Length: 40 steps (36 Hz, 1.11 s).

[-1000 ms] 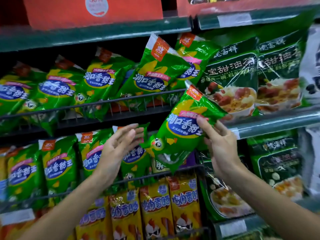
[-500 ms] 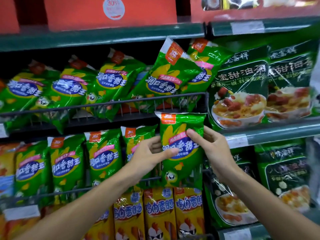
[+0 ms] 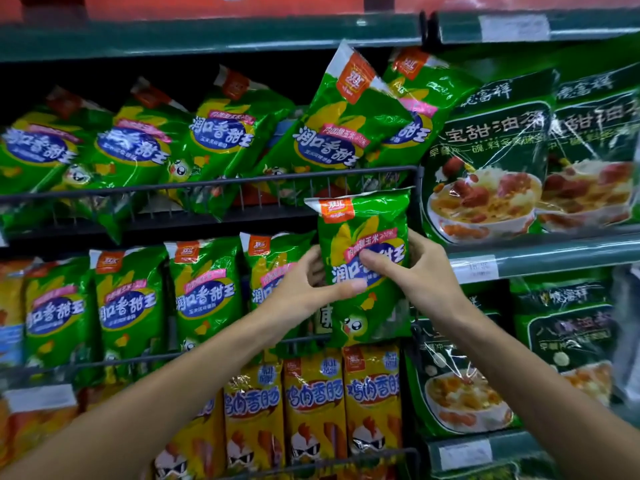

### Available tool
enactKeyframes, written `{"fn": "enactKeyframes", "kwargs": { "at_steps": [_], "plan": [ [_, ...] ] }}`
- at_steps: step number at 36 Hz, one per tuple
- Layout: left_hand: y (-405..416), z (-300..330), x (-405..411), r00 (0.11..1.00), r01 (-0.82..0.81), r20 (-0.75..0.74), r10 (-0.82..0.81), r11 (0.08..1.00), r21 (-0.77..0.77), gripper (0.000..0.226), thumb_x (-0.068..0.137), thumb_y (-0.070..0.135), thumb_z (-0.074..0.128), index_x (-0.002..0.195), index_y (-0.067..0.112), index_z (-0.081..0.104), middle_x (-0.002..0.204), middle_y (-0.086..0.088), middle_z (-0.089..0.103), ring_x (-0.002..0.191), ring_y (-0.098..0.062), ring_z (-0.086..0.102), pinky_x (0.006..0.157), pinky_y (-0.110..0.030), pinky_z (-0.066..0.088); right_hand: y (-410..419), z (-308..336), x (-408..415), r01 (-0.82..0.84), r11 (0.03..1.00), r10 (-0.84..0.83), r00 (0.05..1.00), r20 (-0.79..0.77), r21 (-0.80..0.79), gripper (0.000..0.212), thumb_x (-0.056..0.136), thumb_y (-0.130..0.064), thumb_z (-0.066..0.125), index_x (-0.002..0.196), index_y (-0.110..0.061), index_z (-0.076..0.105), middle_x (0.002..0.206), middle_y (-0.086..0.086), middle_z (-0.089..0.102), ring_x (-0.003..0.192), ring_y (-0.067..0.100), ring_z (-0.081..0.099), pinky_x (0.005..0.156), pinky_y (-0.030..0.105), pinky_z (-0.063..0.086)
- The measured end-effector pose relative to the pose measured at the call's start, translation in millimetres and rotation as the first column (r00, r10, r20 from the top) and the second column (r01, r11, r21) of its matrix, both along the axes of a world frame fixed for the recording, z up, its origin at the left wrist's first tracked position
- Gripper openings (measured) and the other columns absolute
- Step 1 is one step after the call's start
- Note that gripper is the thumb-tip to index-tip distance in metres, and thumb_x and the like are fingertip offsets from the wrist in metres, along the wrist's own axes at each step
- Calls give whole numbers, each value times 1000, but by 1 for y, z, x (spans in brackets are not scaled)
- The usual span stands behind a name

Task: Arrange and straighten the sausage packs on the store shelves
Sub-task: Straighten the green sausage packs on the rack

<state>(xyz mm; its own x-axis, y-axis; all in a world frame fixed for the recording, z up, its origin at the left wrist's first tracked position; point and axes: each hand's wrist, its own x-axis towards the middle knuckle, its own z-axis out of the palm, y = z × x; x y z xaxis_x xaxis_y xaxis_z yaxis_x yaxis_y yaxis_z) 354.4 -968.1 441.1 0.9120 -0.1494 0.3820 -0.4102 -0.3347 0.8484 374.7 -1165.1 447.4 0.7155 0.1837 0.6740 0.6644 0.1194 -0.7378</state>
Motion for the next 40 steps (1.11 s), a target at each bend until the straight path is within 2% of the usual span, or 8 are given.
{"fn": "enactKeyframes", "kwargs": {
  "at_steps": [4, 13, 18, 27, 31, 35, 38, 40],
  "plan": [
    [-4, -4, -3, 998, 53, -23, -52, 998, 35, 54, 72, 36, 83, 122, 25, 65, 116, 10, 75, 107, -6, 71, 95, -26, 56, 6, -2, 3, 28, 998, -29, 1000, 8, 50, 26, 79, -23, 79, 103, -18, 71, 95, -5, 79, 87, 12, 75, 71, 24, 60],
    [-1, -14, -2, 992, -46, 111, 52, 997, -53, 24, 81, 21, 83, 102, 25, 73, 100, 12, 79, 97, -5, 73, 84, -16, 53, 1, -9, 12, -145, 987, 137, 985, -109, -75, 61, 75, -30, 80, 130, -17, 57, 116, -1, 74, 106, 15, 72, 87, 29, 59],
    [-5, -17, 4, 986, -48, 155, 67, 991, -124, 28, 77, 9, 86, 97, 23, 72, 90, 18, 78, 87, 3, 72, 72, -8, 50, 2, -14, 16, -75, 991, 69, 996, -61, -113, 53, 71, -29, 83, 120, -18, 65, 108, -5, 77, 103, 13, 72, 89, 30, 59],
    [7, -6, 21, 998, 48, 42, -53, 993, 111, 65, 80, 9, 86, 127, 36, 52, 118, 6, 74, 108, -9, 71, 91, -22, 56, 2, -9, 30, 103, 994, -102, 995, 11, -22, 38, 70, -19, 90, 104, -13, 73, 94, -5, 79, 89, 10, 75, 74, 25, 61],
    [9, -17, 30, 996, -9, 91, 3, 998, 65, 60, 79, 7, 85, 128, 27, 57, 108, 6, 78, 100, -12, 74, 86, -25, 59, 6, -16, 41, 78, 996, -79, 996, -28, -41, 42, 72, -29, 85, 109, -19, 69, 97, -9, 78, 91, 6, 74, 73, 20, 58],
    [8, -29, 38, 991, -73, 108, 74, 997, -8, 58, 79, 8, 85, 129, 21, 59, 106, 6, 78, 98, -13, 75, 84, -23, 59, 3, -23, 51, 6, 993, -15, 997, -74, -120, 55, 79, -41, 74, 129, -29, 55, 116, -14, 72, 106, -3, 67, 88, 21, 56],
    [5, -33, 43, 984, -123, 125, 128, 991, -48, 56, 79, 8, 86, 124, 26, 59, 108, 7, 77, 99, -11, 74, 85, -22, 58, 1, -31, 53, -37, 992, 28, 997, -71, -120, 44, 91, -31, 64, 132, -27, 50, 120, -19, 66, 106, -12, 63, 84, 11, 52],
    [3, -33, 45, 982, -134, 130, 140, 990, -49, 55, 79, 9, 86, 123, 29, 59, 114, 9, 74, 103, -7, 72, 89, -21, 57, 0, -39, 56, -5, 993, -2, 998, -55, -121, 38, 92, -30, 62, 129, -27, 54, 118, -16, 69, 110, -5, 64, 88, 13, 52]
  ]
}}
